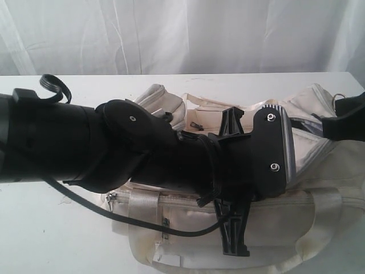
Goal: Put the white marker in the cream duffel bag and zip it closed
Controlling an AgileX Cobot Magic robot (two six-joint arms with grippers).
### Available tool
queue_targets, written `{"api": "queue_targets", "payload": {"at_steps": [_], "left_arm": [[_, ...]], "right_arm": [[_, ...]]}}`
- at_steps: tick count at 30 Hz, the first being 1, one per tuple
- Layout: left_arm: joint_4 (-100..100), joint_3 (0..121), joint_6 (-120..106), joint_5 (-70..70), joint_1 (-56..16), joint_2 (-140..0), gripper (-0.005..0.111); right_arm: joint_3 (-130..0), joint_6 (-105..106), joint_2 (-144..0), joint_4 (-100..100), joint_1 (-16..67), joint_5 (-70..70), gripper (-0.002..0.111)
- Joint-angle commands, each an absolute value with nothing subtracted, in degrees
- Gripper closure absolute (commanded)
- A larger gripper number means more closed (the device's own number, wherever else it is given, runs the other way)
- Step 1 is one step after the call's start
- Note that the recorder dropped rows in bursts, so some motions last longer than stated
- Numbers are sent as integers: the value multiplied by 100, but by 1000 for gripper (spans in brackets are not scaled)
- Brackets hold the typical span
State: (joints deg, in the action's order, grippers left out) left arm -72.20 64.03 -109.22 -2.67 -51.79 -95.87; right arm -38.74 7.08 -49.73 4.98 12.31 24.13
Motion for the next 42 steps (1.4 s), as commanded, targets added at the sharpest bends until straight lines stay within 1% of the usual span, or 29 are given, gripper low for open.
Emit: {"api": "queue_targets", "payload": {"at_steps": [1, 42], "left_arm": [[-7304, 6398, -10920, -427, -5208, -9576, 107], [-7279, 6398, -10772, -582, -5208, -9656, 107]], "right_arm": [[-3922, 678, -4979, 453, 1179, 1994, 108], [-3922, 669, -4979, 528, 1179, 1910, 108]]}}
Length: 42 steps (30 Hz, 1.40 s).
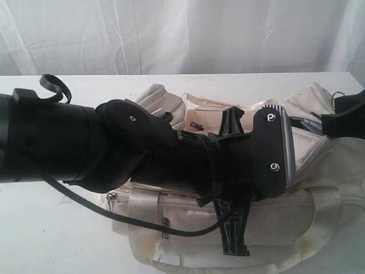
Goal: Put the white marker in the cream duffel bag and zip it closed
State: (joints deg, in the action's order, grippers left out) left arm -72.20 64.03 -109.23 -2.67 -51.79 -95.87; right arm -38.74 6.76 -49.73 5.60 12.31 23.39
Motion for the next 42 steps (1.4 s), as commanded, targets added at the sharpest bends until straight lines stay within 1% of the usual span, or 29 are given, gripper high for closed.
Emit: {"api": "queue_targets", "payload": {"at_steps": [1, 7, 10, 14, 16, 18, 19, 22, 23, 24, 26, 31, 37, 42], "left_arm": [[-7279, 6398, -10772, -640, -5208, -9669, 107], [-7856, 6791, -10759, -1545, -5208, -9669, 107], [-8286, 7074, -10759, -1388, -5208, -9669, 107], [-8298, 7249, -10769, -1313, -5208, -9669, 107], [-8298, 7263, -10759, -1274, -5208, -9669, 103], [-8298, 7263, -10515, -1055, -5208, -9669, 92], [-8298, 7252, -10367, -941, -5208, -9669, 83], [-8298, 7149, -10063, -376, -5208, -9670, 50], [-8298, 7095, -9936, -170, -5208, -9670, 43], [-8298, 7043, -9868, -62, -5208, -9670, 41], [-8298, 6896, -9873, 0, -5208, -9670, 42], [-8298, 6620, -9690, -611, -5208, -9670, 46], [-8298, 6582, -9594, -603, -5208, -9659, 46], [-8302, 6774, -9579, -540, -5208, -9610, 46]], "right_arm": [[-3922, 669, -4979, 528, 1179, 1910, 108], [-3922, 669, -4979, 539, 1179, 1913, 108], [-3922, 669, -4979, 537, 1179, 1935, 108], [-3922, 683, -4979, 537, 1179, 1966, 108], [-3922, 728, -4979, 537, 1179, 1965, 108], [-3922, 728, -4979, 537, 1179, 1965, 108], [-3922, 728, -4979, 537, 1179, 1965, 108], [-3922, 728, -4979, 537, 1179, 1965, 108], [-3922, 728, -4979, 537, 1179, 1965, 108], [-3922, 728, -4979, 537, 1179, 1965, 108], [-3922, 728, -4979, 537, 1179, 1965, 108], [-3932, 728, -4979, 537, 1179, 1912, 108], [-3932, 728, -4979, 537, 1179, 1912, 108], [-3932, 728, -4979, 537, 1179, 1912, 108]]}}
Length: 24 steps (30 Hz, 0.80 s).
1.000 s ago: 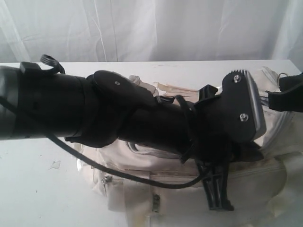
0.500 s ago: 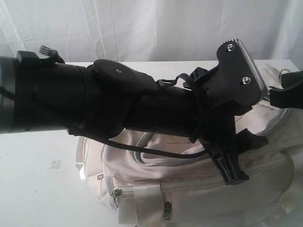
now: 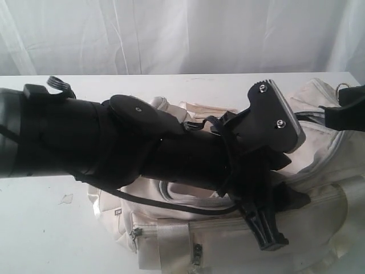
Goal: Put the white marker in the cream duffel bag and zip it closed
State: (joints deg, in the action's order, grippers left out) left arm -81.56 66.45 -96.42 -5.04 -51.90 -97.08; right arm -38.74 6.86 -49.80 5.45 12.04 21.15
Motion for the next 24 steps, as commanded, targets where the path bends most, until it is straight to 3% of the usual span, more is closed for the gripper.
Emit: {"api": "queue_targets", "payload": {"at_steps": [1, 18, 21, 24], "left_arm": [[-8302, 6827, -9579, -454, -5208, -9610, 46], [-8912, 7408, -9566, -587, -5208, -10294, 46], [-9030, 7470, -9566, -577, -5208, -10405, 55], [-9044, 7471, -9566, -577, -5208, -10404, 85]], "right_arm": [[-3932, 728, -4979, 537, 1179, 1912, 108], [-3932, 728, -4979, 537, 1179, 1810, 108], [-3932, 728, -4979, 537, 1179, 1810, 108], [-3932, 728, -4979, 537, 1179, 1834, 108]]}}
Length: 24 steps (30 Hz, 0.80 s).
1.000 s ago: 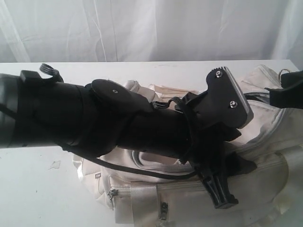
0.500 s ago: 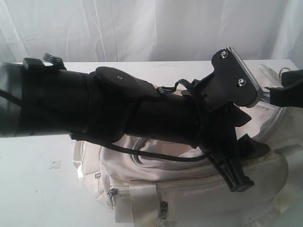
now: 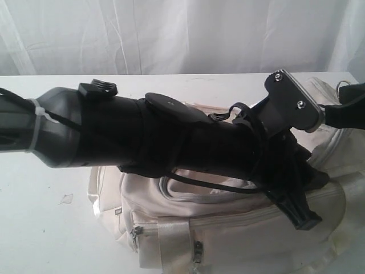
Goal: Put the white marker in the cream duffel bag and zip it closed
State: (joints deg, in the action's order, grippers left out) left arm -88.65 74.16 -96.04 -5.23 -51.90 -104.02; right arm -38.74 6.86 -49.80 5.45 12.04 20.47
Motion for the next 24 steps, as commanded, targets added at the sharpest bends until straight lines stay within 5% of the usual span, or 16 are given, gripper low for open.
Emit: {"api": "queue_targets", "payload": {"at_steps": [1, 3, 24], "left_arm": [[-9044, 7471, -9566, -592, -5208, -10404, 95], [-9044, 7471, -9566, -593, -5208, -10393, 107], [-8941, 6932, -9590, -653, -5552, -10393, 107]], "right_arm": [[-3932, 728, -4979, 537, 1179, 1846, 108], [-3932, 728, -4979, 527, 1179, 1856, 108], [-5074, 1259, -6454, 483, 1179, 1745, 108]]}}
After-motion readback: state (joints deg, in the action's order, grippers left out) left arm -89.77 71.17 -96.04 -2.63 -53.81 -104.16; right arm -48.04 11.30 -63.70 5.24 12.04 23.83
